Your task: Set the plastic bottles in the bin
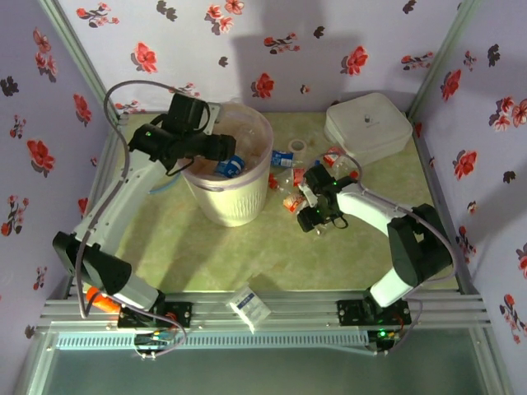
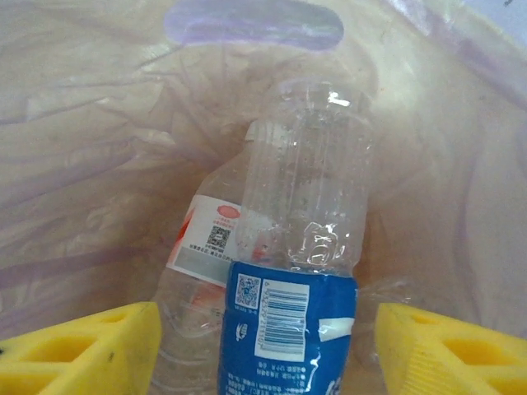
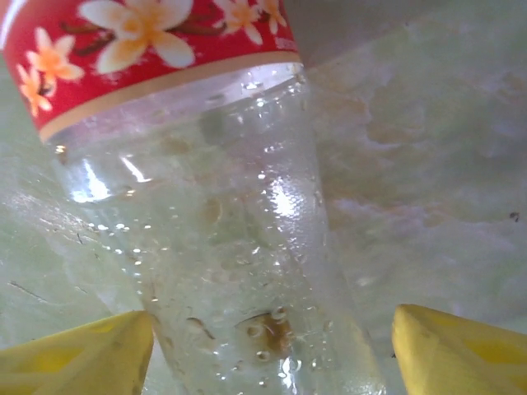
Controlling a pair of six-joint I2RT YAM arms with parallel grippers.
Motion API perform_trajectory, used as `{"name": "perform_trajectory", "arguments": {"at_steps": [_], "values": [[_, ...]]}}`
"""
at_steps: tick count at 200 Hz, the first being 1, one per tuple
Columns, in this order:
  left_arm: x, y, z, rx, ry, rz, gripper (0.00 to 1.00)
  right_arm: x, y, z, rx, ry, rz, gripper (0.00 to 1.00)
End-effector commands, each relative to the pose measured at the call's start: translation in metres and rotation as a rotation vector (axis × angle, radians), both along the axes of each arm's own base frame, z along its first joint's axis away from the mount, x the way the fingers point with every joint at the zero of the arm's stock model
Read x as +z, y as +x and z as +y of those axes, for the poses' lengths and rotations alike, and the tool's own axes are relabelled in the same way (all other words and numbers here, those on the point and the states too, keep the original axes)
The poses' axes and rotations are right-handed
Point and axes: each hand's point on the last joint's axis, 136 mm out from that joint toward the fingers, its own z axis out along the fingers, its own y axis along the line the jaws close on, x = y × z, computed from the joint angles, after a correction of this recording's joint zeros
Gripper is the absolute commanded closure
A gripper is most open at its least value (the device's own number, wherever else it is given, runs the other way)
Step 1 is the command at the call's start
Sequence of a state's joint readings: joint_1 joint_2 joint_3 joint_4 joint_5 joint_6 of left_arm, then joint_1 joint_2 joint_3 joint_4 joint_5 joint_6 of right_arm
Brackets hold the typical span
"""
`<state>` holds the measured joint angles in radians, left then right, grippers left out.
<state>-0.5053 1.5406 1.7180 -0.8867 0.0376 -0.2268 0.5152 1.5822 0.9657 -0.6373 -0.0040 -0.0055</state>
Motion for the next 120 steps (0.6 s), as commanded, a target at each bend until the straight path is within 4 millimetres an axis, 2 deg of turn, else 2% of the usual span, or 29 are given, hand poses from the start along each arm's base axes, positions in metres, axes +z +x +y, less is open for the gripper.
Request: {"name": "perform_trajectory", "arguments": {"at_steps": [1,54,71,86,94,120], "values": [[-0.012,0.010,-0.017,-0.013,-0.032,0.012,0.37,-0.004,-0.006,0.000,0.007,0.003,0.008,0.29],[-0.060,0.022,-0.036,-0.019,-0.005,0.088,0.43,-0.001,-0.008,-0.001,-0.009,0.011,0.003,0.33],[-0.075,0.023,-0.038,-0.018,0.003,0.118,0.45,-0.001,-0.009,-0.001,-0.011,0.014,0.007,0.37],[-0.083,0.024,-0.039,-0.015,0.006,0.132,0.46,0.000,-0.010,0.000,-0.010,0.021,0.006,0.38],[-0.086,0.024,-0.040,-0.013,0.004,0.135,0.46,0.001,-0.011,0.001,-0.010,0.026,0.008,0.42],[-0.090,0.022,-0.041,-0.014,-0.010,0.144,0.46,0.001,-0.013,0.003,-0.010,0.038,0.012,0.43]]}}
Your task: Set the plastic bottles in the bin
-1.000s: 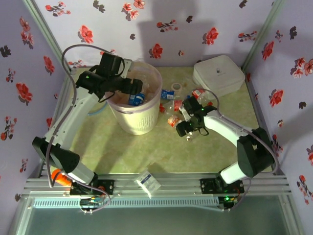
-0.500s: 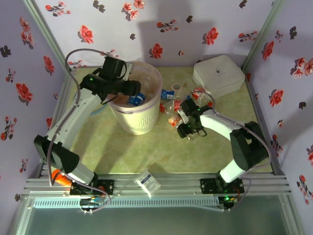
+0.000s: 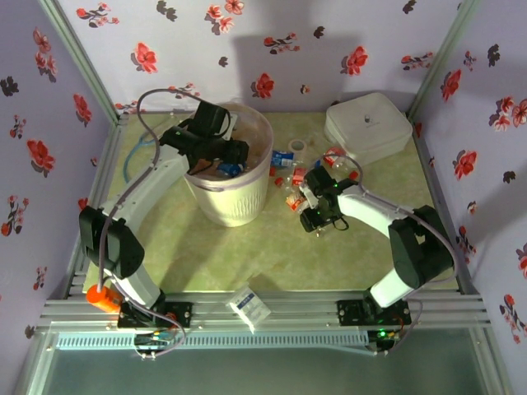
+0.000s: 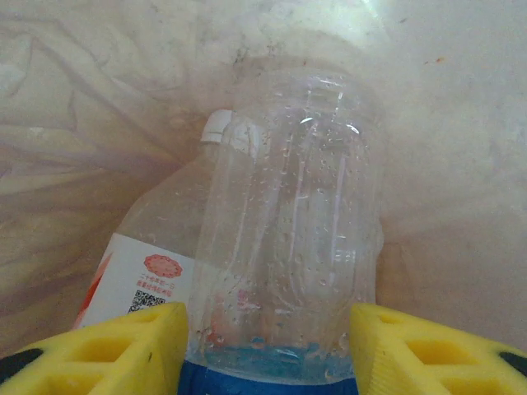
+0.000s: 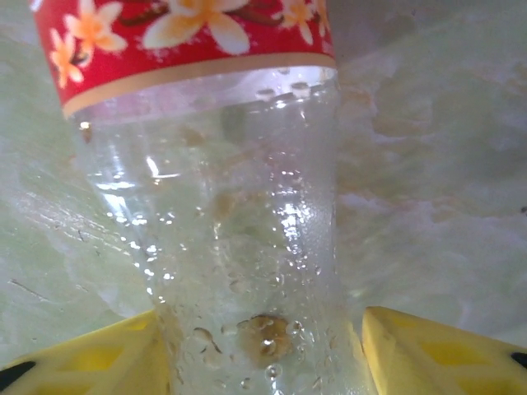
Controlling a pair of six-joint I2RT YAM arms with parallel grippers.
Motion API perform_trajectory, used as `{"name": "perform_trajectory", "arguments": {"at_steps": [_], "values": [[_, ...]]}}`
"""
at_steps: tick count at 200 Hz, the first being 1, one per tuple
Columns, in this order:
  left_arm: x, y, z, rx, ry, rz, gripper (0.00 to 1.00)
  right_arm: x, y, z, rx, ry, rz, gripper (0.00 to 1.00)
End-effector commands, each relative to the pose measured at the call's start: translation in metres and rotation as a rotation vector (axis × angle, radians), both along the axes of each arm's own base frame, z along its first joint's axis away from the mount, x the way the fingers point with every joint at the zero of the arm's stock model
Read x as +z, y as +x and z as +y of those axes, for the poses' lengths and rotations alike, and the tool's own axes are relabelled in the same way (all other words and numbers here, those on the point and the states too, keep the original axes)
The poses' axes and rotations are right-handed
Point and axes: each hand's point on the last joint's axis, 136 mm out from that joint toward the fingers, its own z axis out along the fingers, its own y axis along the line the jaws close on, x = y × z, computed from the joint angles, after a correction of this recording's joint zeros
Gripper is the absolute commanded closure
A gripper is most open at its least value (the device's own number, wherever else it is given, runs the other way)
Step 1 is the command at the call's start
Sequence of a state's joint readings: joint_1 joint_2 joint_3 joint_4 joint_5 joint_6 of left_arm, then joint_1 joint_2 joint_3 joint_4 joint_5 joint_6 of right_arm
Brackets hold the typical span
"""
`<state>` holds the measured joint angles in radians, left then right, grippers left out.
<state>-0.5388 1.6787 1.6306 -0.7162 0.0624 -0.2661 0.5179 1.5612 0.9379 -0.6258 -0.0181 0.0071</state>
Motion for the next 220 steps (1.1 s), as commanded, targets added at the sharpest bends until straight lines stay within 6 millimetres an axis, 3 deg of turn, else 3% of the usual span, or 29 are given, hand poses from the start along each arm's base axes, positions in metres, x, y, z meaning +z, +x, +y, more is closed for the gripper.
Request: {"name": "perform_trajectory", "arguments": {"at_steps": [1,20,37,71,121,154,190,220], "values": [[-0.026,-0.006,-0.003,0.008,0.001,0.073,0.47,0.003,-0.007,0.003,-0.003,0.022,0.008,0.43],[-0.014,-0.009,-0.003,-0.001,-0.017,0.052,0.47,0.004,-0.009,0.004,-0.003,0.027,0.014,0.44],[0.010,-0.013,-0.001,-0.011,-0.032,0.007,0.46,0.011,-0.011,0.005,-0.004,0.043,0.004,0.46],[0.061,-0.019,0.008,-0.017,-0.051,-0.089,0.30,0.044,-0.008,0.009,-0.019,0.116,-0.074,0.48],[0.106,-0.031,0.014,-0.014,-0.114,-0.184,0.20,0.087,-0.003,-0.009,-0.119,0.175,-0.181,0.51],[0.146,-0.049,0.006,-0.049,-0.253,-0.250,0.16,0.138,0.009,-0.017,-0.225,0.306,-0.368,0.52],[0.184,-0.076,-0.026,-0.166,-0.420,-0.278,0.10,0.210,0.009,0.014,-0.163,0.630,-0.531,0.52],[0.192,-0.093,-0.056,-0.251,-0.457,-0.270,0.10,0.258,0.001,0.028,-0.102,0.813,-0.615,0.52]]}}
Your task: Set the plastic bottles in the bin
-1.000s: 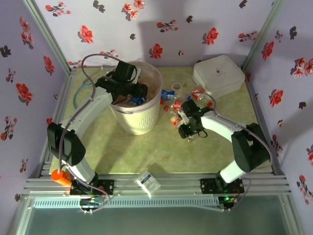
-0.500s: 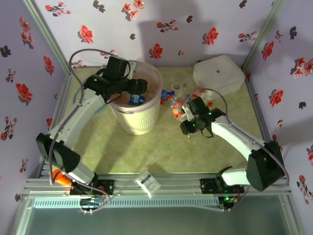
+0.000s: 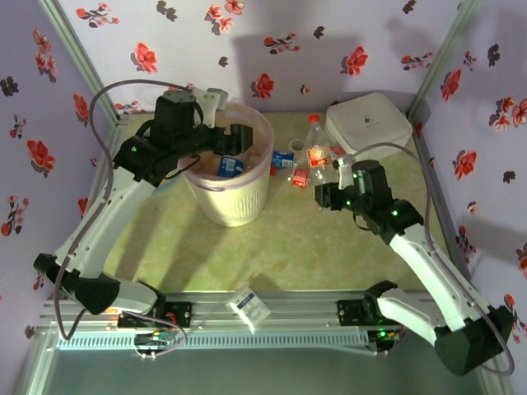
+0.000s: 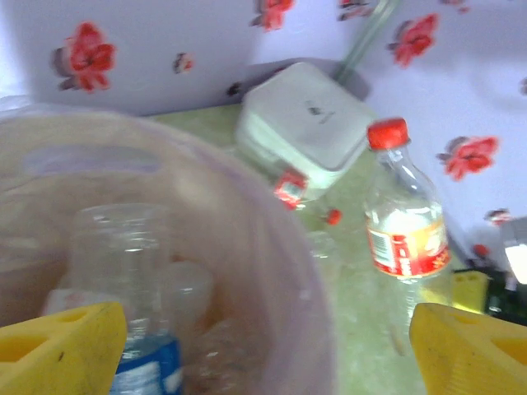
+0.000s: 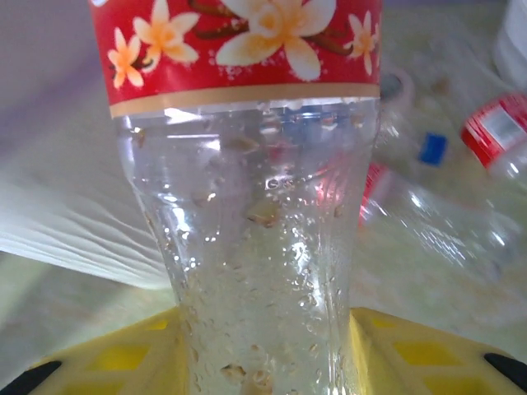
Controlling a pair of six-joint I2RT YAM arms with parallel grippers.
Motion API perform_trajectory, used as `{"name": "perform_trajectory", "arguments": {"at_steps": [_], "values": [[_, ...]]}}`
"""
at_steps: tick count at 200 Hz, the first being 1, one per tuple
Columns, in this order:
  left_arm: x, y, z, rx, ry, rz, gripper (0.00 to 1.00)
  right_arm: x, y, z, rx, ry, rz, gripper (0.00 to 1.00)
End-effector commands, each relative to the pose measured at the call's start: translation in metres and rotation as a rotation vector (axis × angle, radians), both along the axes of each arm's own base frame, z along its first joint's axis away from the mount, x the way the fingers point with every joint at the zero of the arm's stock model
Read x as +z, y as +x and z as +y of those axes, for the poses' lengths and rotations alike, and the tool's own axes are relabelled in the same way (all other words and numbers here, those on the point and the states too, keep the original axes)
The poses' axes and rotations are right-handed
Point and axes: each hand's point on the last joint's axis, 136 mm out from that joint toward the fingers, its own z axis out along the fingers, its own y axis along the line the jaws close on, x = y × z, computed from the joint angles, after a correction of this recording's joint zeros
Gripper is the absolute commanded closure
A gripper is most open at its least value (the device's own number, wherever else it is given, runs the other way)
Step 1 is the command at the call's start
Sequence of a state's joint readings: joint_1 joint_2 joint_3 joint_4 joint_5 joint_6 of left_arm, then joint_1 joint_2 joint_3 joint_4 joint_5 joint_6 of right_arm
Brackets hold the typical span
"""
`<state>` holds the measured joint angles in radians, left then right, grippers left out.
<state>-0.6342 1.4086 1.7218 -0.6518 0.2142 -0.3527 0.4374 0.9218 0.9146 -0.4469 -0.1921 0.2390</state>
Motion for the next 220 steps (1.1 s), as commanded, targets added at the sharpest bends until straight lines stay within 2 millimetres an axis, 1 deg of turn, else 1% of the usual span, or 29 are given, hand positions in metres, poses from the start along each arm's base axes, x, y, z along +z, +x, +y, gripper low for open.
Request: {"name": "perform_trajectory", "arguments": {"at_steps": [1,16,33,51,75,86,108,127,144,182,206,213,220], "values": [[0.024,-0.016,-0.027,-0.094,-0.085,-0.024,0.10,0.046,-0.003,0.022,0.086,0.185,-0.107,0.52],[0.023,-0.019,-0.043,-0.138,-0.101,-0.018,0.10,0.061,-0.007,0.033,0.146,0.252,-0.130,0.51],[0.023,-0.020,-0.060,-0.184,-0.131,-0.011,0.09,0.073,-0.012,0.046,0.211,0.330,-0.140,0.51],[0.023,-0.022,-0.077,-0.231,-0.158,-0.006,0.04,0.085,-0.015,0.058,0.269,0.399,-0.156,0.51],[0.016,-0.021,-0.095,-0.266,-0.168,0.008,0.00,0.091,-0.019,0.071,0.314,0.418,-0.161,0.51],[0.014,-0.020,-0.101,-0.272,-0.177,0.016,0.00,0.095,-0.021,0.077,0.337,0.429,-0.164,0.51],[0.011,-0.021,-0.112,-0.296,-0.196,0.028,0.01,0.095,-0.021,0.088,0.363,0.437,-0.153,0.51],[0.007,-0.022,-0.118,-0.312,-0.187,0.038,0.06,0.097,-0.020,0.094,0.371,0.458,-0.157,0.51],[0.002,-0.022,-0.118,-0.310,-0.175,0.048,0.18,0.100,-0.017,0.096,0.372,0.470,-0.163,0.51],[-0.002,-0.020,-0.119,-0.311,-0.164,0.049,0.38,0.105,-0.010,0.098,0.359,0.495,-0.179,0.51],[-0.004,-0.018,-0.121,-0.309,-0.157,0.048,0.47,0.104,-0.007,0.100,0.355,0.507,-0.177,0.50],[-0.005,-0.017,-0.121,-0.307,-0.152,0.048,0.48,0.103,-0.007,0.100,0.354,0.507,-0.176,0.49],[-0.007,-0.015,-0.120,-0.300,-0.147,0.047,0.49,0.102,-0.006,0.099,0.351,0.505,-0.174,0.46]]}}
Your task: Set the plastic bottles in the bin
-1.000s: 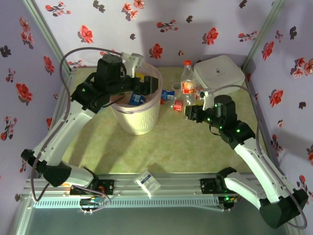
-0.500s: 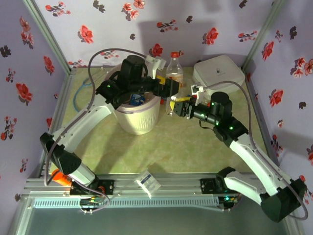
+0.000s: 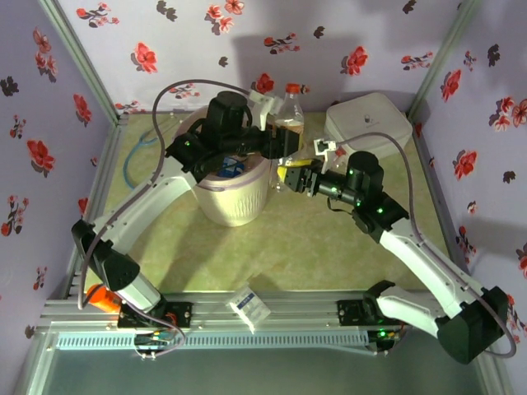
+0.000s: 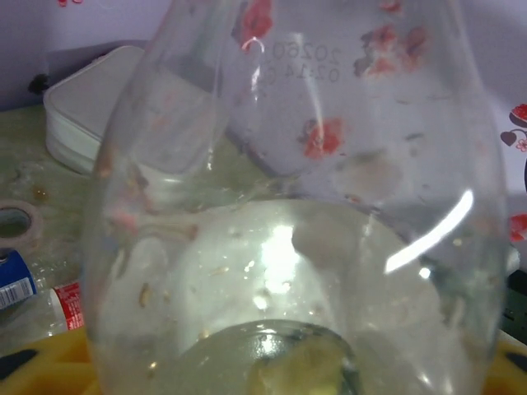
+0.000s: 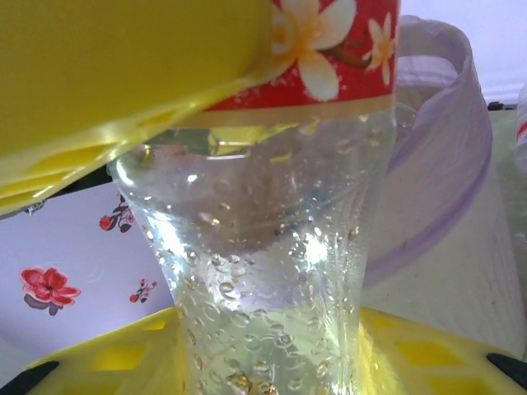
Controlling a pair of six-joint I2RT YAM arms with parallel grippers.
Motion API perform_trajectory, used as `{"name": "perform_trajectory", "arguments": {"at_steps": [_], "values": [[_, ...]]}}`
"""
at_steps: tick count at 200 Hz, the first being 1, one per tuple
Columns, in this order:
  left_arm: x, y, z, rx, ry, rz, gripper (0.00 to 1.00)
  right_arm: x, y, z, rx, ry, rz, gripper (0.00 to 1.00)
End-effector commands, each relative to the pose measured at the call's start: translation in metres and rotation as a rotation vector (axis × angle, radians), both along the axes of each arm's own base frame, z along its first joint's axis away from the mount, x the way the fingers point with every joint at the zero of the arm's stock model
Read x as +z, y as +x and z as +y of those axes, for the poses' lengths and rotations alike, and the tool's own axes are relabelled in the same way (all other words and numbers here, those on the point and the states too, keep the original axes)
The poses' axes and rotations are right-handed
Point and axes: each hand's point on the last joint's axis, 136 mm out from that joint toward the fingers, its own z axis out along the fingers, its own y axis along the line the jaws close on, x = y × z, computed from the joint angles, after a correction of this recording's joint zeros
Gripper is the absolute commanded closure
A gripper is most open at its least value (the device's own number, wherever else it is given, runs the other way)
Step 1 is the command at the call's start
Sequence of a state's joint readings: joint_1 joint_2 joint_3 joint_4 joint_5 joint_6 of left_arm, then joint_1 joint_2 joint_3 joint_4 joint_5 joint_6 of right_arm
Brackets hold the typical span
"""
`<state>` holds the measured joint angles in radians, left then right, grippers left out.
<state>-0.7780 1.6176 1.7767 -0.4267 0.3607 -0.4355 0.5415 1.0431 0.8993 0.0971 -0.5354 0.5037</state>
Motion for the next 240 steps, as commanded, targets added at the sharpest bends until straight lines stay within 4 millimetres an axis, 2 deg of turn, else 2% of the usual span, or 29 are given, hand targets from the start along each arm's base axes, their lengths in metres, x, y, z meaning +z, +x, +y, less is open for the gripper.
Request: {"name": "perform_trajectory", "arguments": {"at_steps": [1,27,36,63,91,108,137,161,182,199,240], "values": [[0.006,-0.008,-0.010,-0.049,-0.019,-0.002,0.49,0.023,0.003,0.002,-0.004,0.062,-0.056,0.45],[0.006,-0.004,-0.008,-0.036,-0.013,-0.011,0.50,0.018,0.001,-0.004,-0.029,0.041,-0.059,0.25],[0.006,-0.002,-0.007,-0.032,-0.011,-0.012,0.51,0.016,0.000,-0.007,-0.045,0.019,-0.062,0.15],[0.008,0.003,-0.003,-0.017,-0.007,-0.017,0.53,0.012,-0.005,-0.024,-0.086,-0.047,-0.080,0.02],[0.013,0.007,0.005,0.000,0.011,-0.037,0.54,0.012,-0.012,-0.049,-0.147,-0.088,-0.094,0.01],[0.027,0.010,0.016,0.019,0.027,-0.078,0.54,0.008,-0.014,-0.062,-0.190,-0.118,-0.093,0.01],[0.060,0.022,0.056,0.109,0.095,-0.169,0.56,-0.007,-0.017,-0.074,-0.225,-0.159,-0.068,0.01],[0.069,0.037,0.097,0.210,0.176,-0.207,0.59,-0.018,-0.016,-0.079,-0.251,-0.172,-0.053,0.01],[0.056,0.057,0.133,0.307,0.293,-0.207,0.63,-0.029,-0.012,-0.082,-0.269,-0.194,-0.031,0.01],[0.029,0.070,0.160,0.364,0.416,-0.159,0.66,-0.036,-0.010,-0.083,-0.274,-0.214,-0.014,0.01],[-0.039,0.091,0.193,0.416,0.624,-0.038,0.73,-0.052,-0.008,-0.090,-0.304,-0.258,0.016,0.01]]}}
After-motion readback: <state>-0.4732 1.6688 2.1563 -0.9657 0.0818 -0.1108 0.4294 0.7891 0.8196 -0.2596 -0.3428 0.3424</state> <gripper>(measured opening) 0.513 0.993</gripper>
